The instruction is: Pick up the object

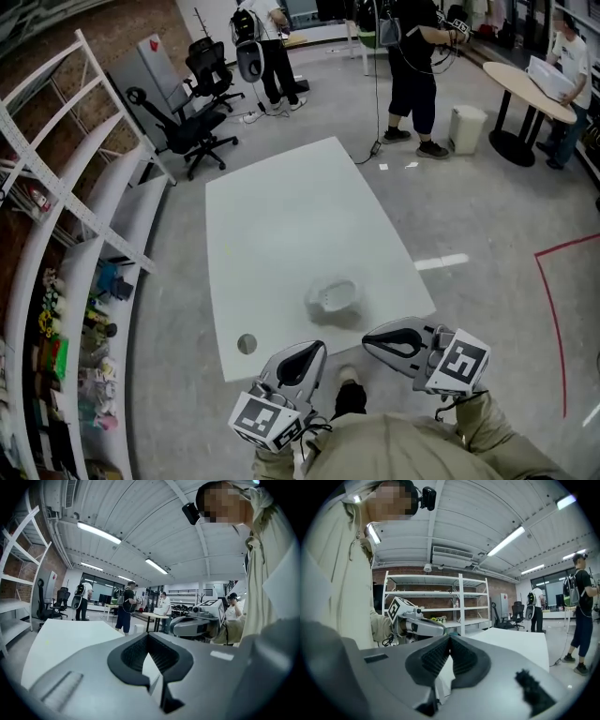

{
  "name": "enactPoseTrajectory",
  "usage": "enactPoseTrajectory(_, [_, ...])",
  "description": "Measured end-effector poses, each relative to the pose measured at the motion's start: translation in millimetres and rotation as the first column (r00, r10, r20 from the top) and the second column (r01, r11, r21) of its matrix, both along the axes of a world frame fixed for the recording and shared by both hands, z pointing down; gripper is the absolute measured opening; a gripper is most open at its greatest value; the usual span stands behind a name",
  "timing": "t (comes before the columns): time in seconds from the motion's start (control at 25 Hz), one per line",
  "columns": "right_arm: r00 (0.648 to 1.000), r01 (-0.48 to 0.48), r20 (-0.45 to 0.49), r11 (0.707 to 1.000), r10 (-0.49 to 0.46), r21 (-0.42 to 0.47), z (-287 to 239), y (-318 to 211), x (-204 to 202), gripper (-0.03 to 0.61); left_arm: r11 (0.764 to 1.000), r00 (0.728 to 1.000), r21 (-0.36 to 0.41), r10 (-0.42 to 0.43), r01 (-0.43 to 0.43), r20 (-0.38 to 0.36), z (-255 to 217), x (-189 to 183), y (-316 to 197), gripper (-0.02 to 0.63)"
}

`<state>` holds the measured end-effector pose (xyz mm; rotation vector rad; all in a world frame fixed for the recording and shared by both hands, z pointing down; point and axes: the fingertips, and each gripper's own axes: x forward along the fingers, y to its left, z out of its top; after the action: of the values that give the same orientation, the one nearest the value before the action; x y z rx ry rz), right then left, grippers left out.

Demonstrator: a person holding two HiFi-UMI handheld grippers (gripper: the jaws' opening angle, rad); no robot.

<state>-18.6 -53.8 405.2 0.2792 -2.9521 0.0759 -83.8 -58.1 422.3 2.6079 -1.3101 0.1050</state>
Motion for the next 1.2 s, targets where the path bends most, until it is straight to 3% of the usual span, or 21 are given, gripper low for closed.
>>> enactPoseTrajectory(0.44, [0.998, -0.063, -0.010, 0.996, 0.062, -0.056, 20.9, -82.9, -42.9, 0.005, 0.996, 0.997, -0.062, 0.072, -0.071, 0.022, 26.0, -34.2, -79.8, 0.006])
enactPoseTrajectory(0.76, [0.995, -0.075, -0.070, 0.990, 0.067, -0.117, 44.4, -97.1, -37.6, 0.005, 0.987, 0.999, -0.157, 0.038, -0.037, 0.002, 49.3, -35.5, -94.4, 0.006])
enactPoseTrajectory(0.88, [0.995, -0.069, -0.081, 0.988, 0.058, -0.136, 50.8, -101.0, -37.5, 0.005, 0.977, 0.999, -0.211, 0.032, -0.040, -0.037, 70.0, -34.0, -98.8, 0.007])
enactPoseTrajectory(0.92, [0.995, -0.066, -0.078, 0.988, 0.055, -0.142, 50.9, -101.7, -38.3, 0.005, 0.969, 0.999, -0.246, 0.008, -0.018, -0.040, 79.3, -36.4, -101.6, 0.008])
enactPoseTrajectory(1.0, [0.996, -0.063, -0.078, 0.986, 0.052, -0.152, 52.1, -102.9, -36.6, 0.004, 0.945, 0.998, -0.324, -0.057, 0.052, -0.006, 102.1, -43.8, -110.0, 0.110])
enactPoseTrajectory(1.08, [0.996, -0.063, -0.079, 0.985, 0.050, -0.158, 53.5, -103.1, -30.8, 0.005, 0.907, 0.991, -0.401, -0.118, 0.130, 0.056, 128.2, -49.3, -119.3, 0.198])
enactPoseTrajectory(1.2, [0.995, -0.072, -0.083, 0.982, 0.059, -0.173, 55.5, -104.7, -20.4, 0.005, 0.848, 0.982, -0.497, -0.140, 0.185, 0.126, 163.3, -46.2, -131.1, 0.242])
